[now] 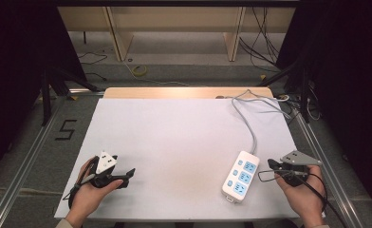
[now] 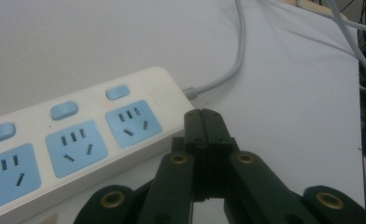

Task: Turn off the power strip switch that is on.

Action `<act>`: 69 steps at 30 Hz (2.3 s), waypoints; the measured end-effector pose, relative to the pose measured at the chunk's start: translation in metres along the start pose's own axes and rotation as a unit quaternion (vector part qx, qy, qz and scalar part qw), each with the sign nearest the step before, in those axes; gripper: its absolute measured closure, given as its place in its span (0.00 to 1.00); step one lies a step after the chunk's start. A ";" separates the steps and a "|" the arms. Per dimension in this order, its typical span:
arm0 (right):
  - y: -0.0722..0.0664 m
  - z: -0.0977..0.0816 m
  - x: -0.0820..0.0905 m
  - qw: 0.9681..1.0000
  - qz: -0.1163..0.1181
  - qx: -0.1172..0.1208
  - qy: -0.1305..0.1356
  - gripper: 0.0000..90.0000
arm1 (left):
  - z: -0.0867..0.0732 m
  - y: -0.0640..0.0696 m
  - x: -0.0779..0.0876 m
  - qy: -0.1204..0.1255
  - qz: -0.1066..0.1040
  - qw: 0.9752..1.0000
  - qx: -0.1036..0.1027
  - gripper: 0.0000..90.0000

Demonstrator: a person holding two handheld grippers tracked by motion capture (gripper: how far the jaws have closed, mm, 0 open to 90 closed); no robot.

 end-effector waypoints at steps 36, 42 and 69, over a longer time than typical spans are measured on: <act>-0.006 0.006 0.005 1.000 0.011 0.006 0.004 1.00 | 0.001 0.005 0.003 -0.001 0.009 1.000 -0.009 0.21; -0.004 0.005 0.004 1.000 0.010 0.005 0.001 1.00 | 0.001 0.005 0.004 -0.001 0.008 1.000 -0.011 0.21; -0.017 0.022 0.000 0.999 0.034 0.025 -0.017 1.00 | 0.002 0.005 0.003 0.001 0.009 1.000 -0.011 0.21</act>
Point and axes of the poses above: each handheld gripper's, and its own axes: x roughly backward along the jaws, z roughly out of its top, y roughly to its right, the point moved 2 cm from there along -x, roughly forward along the jaws, and after that the axes turned 8 degrees about -x, right-handed, at the moved point
